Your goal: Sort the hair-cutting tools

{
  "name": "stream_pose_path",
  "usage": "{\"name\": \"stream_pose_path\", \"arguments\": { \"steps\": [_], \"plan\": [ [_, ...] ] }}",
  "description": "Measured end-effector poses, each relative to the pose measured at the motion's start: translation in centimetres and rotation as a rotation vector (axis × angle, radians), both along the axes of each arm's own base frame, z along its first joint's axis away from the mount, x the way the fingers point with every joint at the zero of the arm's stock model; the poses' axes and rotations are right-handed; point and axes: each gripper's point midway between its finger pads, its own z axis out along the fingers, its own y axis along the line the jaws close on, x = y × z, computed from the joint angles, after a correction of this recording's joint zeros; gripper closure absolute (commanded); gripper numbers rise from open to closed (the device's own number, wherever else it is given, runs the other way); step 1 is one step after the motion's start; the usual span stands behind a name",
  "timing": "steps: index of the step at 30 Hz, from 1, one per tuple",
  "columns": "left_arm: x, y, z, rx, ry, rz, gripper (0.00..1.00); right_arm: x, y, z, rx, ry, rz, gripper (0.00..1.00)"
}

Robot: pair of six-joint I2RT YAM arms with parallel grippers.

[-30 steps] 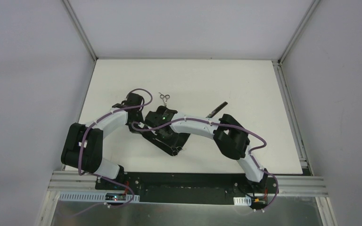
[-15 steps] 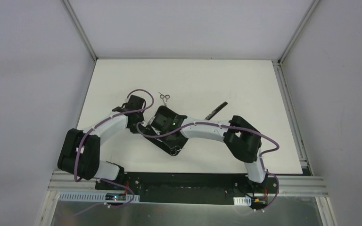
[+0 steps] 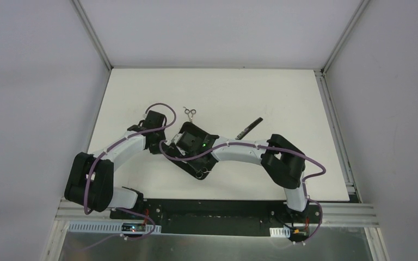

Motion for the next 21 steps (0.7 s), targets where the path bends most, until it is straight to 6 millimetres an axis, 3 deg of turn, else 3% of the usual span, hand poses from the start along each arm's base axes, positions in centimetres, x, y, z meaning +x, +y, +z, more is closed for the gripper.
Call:
{"name": "stream_pose_path", "arguments": {
  "steps": [3, 5, 14, 18, 21],
  "plan": [
    [-0.1, 0.0, 0.0, -0.008, -0.013, 0.002, 0.93, 0.1, 0.1, 0.0, 0.006, -0.004, -0.001, 1.0],
    [-0.4, -0.7, 0.1, -0.052, -0.003, -0.003, 0.94, 0.9, 1.6, 0.4, 0.065, -0.038, -0.006, 1.0],
    [-0.8, -0.8, 0.3, -0.083, -0.031, 0.011, 0.94, 1.4, 1.6, 0.0, 0.121, -0.066, -0.029, 1.0],
    [-0.7, -0.4, 0.6, -0.068, -0.053, 0.022, 0.94, 1.6, 1.8, 0.0, 0.148, -0.082, -0.038, 0.92],
    [-0.7, -0.2, 0.7, -0.056, -0.058, 0.028, 0.94, 1.7, 1.9, 0.1, 0.175, -0.095, -0.042, 0.8]
  ]
}}
